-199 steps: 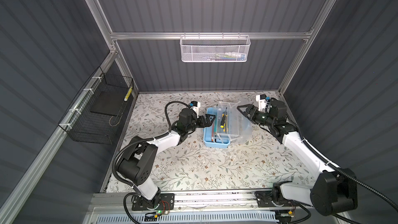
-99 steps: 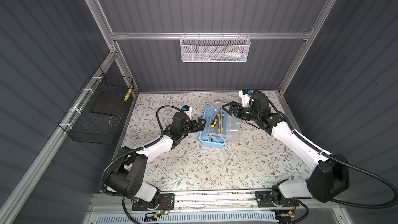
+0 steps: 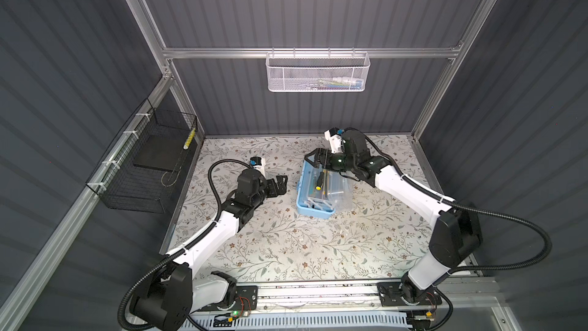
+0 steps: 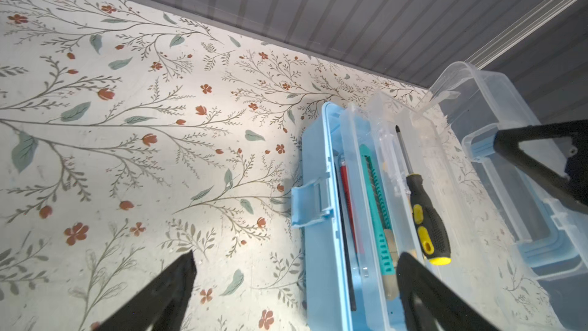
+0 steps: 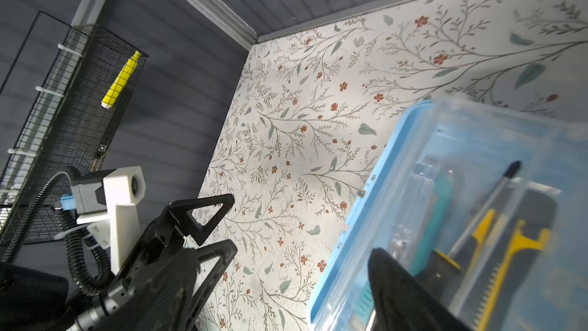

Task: Pack the tool kit
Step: 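Swing the clear lid over the box with the right gripper while the left holds it, then press the clear lid down onto the blue box with the right gripper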

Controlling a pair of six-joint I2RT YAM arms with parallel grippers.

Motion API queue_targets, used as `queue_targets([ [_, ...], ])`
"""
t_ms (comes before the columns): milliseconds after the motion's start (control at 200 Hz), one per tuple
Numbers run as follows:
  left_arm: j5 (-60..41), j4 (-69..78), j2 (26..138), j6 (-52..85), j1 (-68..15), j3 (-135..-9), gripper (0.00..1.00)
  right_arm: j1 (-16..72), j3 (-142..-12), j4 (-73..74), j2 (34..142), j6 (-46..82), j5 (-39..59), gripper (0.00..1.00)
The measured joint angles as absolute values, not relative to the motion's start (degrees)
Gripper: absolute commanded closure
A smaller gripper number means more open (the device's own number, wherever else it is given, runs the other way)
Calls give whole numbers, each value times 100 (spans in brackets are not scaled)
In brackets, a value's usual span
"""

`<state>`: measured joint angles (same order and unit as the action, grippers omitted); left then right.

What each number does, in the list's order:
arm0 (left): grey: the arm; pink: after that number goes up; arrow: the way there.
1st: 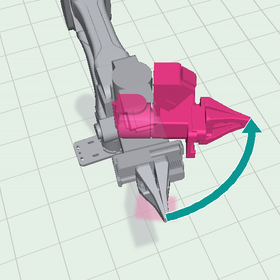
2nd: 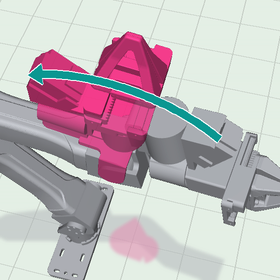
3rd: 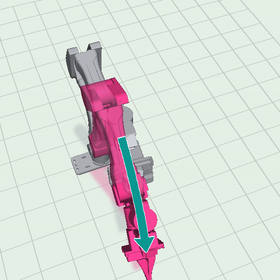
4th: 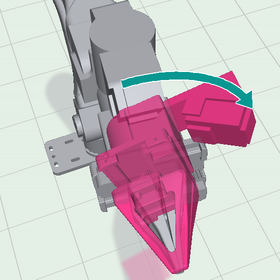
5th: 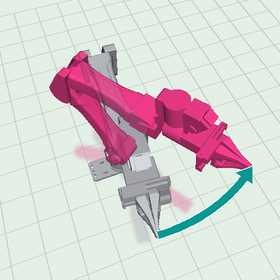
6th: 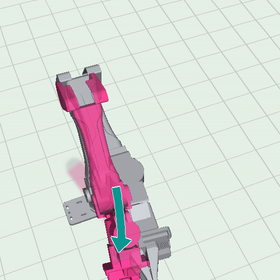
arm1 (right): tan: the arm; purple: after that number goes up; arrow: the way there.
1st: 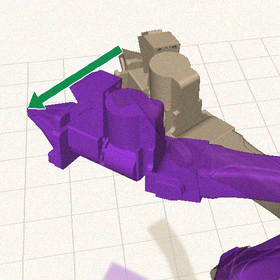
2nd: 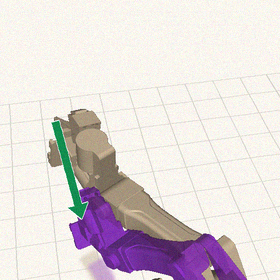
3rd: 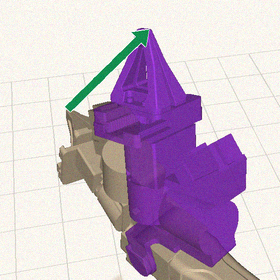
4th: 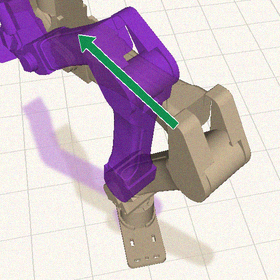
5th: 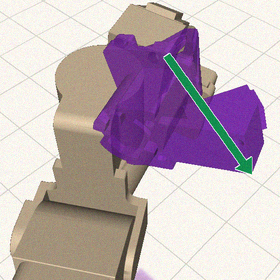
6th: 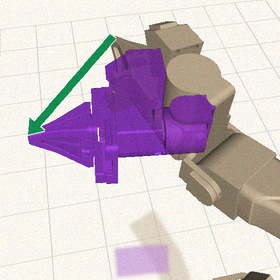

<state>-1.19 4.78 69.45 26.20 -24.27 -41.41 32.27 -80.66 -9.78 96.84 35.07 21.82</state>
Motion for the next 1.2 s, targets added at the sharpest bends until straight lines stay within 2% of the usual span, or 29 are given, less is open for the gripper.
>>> queue_targets([
  [771, 200, -292, 6112, 2460, -2416, -3964, 0, 3994, -10235, -2029, 11922, 3275, 2644, 12],
  [911, 198, -405, 6034, 2453, -2416, -3964, 0, 3997, -10466, -2386, 11789, 3009, 2381, 12],
  [1076, 130, -486, 6134, 2392, -2416, -3964, 0, 3966, -10468, -3253, 11207, 2515, 1474, 14],
  [1201, -60, -456, 6519, 2346, -2416, -3964, 0, 3835, -9804, -3535, 10497, 2351, 1002, 15],
])
